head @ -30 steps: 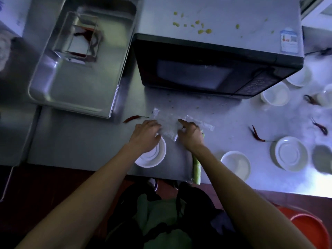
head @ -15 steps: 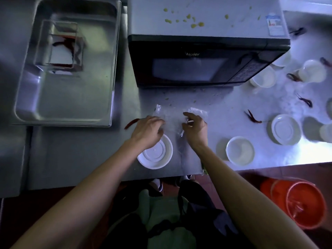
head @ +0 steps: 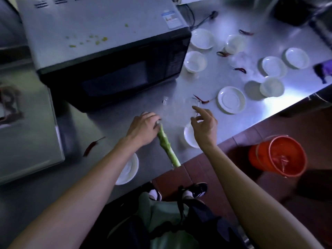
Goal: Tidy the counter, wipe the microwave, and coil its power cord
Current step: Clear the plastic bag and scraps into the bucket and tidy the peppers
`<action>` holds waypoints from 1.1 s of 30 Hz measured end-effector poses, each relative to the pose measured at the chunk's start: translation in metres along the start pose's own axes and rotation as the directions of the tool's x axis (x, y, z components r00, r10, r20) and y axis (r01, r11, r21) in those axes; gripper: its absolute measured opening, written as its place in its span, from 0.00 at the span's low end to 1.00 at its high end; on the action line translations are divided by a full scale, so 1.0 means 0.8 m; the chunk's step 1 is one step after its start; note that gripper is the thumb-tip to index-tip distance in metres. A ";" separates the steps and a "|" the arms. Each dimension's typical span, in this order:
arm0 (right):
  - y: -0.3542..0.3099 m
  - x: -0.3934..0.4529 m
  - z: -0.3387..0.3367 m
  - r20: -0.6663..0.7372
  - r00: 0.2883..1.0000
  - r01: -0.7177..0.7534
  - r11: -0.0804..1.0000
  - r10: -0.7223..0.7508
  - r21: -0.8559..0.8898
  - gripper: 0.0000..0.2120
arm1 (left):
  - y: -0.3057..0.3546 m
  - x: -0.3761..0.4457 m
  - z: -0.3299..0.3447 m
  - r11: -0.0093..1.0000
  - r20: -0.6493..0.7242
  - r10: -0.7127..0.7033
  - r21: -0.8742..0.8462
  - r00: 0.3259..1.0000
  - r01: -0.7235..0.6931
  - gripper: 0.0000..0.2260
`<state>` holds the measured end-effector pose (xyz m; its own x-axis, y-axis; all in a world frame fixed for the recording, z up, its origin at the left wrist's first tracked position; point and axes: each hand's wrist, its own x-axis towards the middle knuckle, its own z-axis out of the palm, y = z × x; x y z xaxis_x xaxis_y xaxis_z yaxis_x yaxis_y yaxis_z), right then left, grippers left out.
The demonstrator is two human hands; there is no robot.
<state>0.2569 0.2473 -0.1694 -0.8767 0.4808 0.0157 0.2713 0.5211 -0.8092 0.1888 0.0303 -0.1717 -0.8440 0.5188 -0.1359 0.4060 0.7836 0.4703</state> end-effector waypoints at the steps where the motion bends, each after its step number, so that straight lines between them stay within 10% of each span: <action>1: 0.010 0.005 -0.020 -0.035 0.999 -0.002 1.000 0.003 0.026 0.19 | 0.018 0.010 0.004 1.000 0.004 0.018 -0.001 1.000 -0.018 0.14; 17: 0.235 -0.007 -0.370 -0.398 0.909 -0.136 0.991 0.126 0.005 0.18 | 0.371 0.111 0.133 0.922 0.212 0.321 0.153 0.923 -0.356 0.15; 33: 0.402 -0.165 -0.556 -0.669 0.653 -0.449 0.893 0.355 0.036 0.14 | 0.678 0.131 0.275 0.571 0.536 0.610 0.214 0.584 -0.793 0.18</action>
<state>0.6363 0.6651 -0.1704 -0.2109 0.9707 0.1154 0.6211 0.2242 -0.7510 0.3975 0.5851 -0.1230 -0.0577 0.9639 -0.2598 0.9758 0.1094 0.1894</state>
